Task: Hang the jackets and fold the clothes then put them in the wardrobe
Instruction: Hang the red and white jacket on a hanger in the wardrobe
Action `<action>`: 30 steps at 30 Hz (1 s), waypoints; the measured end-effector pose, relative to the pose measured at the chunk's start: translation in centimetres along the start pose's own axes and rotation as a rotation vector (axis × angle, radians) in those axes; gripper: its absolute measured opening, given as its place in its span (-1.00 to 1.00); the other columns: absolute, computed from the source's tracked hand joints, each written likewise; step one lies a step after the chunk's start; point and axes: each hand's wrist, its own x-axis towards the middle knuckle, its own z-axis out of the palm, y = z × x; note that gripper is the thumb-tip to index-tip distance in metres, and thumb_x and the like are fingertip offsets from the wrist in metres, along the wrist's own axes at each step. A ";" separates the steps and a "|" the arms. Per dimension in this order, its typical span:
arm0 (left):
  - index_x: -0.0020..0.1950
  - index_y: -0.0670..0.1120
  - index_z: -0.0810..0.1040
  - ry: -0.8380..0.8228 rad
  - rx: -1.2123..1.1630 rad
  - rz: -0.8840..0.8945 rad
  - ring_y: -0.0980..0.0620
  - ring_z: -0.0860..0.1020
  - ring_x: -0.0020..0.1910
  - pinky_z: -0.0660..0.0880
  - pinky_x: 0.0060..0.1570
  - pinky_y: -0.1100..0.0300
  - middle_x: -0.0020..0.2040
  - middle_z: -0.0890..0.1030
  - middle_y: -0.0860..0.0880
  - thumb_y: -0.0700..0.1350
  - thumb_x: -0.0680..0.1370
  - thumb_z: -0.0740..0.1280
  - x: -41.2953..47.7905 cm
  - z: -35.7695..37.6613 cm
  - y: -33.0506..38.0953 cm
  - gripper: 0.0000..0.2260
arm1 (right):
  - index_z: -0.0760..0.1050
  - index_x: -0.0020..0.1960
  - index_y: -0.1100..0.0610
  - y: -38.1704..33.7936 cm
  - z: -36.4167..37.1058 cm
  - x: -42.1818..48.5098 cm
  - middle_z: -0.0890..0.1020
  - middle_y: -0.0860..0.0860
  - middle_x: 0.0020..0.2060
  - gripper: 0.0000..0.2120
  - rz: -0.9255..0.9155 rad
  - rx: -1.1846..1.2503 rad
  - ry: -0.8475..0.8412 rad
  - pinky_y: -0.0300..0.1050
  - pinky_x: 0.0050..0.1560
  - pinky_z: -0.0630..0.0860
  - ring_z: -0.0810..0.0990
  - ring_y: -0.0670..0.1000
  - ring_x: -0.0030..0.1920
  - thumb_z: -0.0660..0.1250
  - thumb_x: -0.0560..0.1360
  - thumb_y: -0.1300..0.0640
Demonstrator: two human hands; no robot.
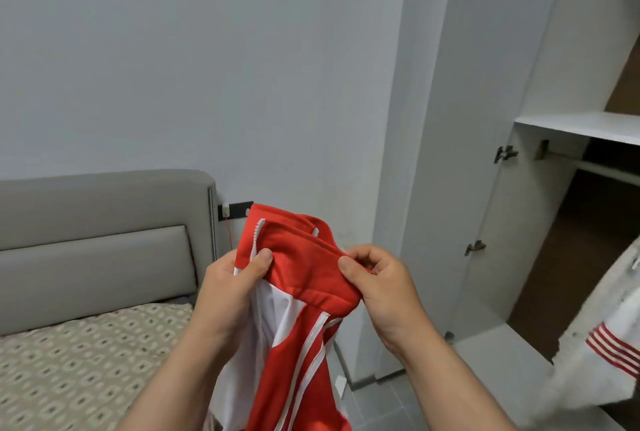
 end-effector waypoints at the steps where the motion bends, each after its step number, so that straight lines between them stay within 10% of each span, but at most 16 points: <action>1: -0.13 -0.13 0.69 -0.006 -0.001 -0.001 -0.12 0.66 -0.08 0.57 0.01 -0.01 -0.06 0.71 -0.22 -0.02 0.38 0.53 0.4 1.1 -0.3 -0.80 | 0.68 -0.21 -0.03 0.1 -1.0 0.4 0.68 -0.05 -0.28 -0.77 -0.003 0.002 0.011 -0.28 -0.24 0.54 0.62 -0.12 -0.26 0.43 0.51 0.27; 30: -0.17 0.02 0.71 -0.907 0.127 -0.156 0.12 0.65 -0.23 0.52 -0.16 0.12 -0.21 0.72 -0.01 -0.12 0.55 0.41 22.7 34.8 -16.0 -0.87 | 0.67 -0.17 0.12 1.5 -27.4 14.9 0.69 -0.04 -0.24 -0.89 0.029 -0.309 0.962 -0.28 -0.17 0.56 0.63 -0.15 -0.22 0.43 0.52 0.22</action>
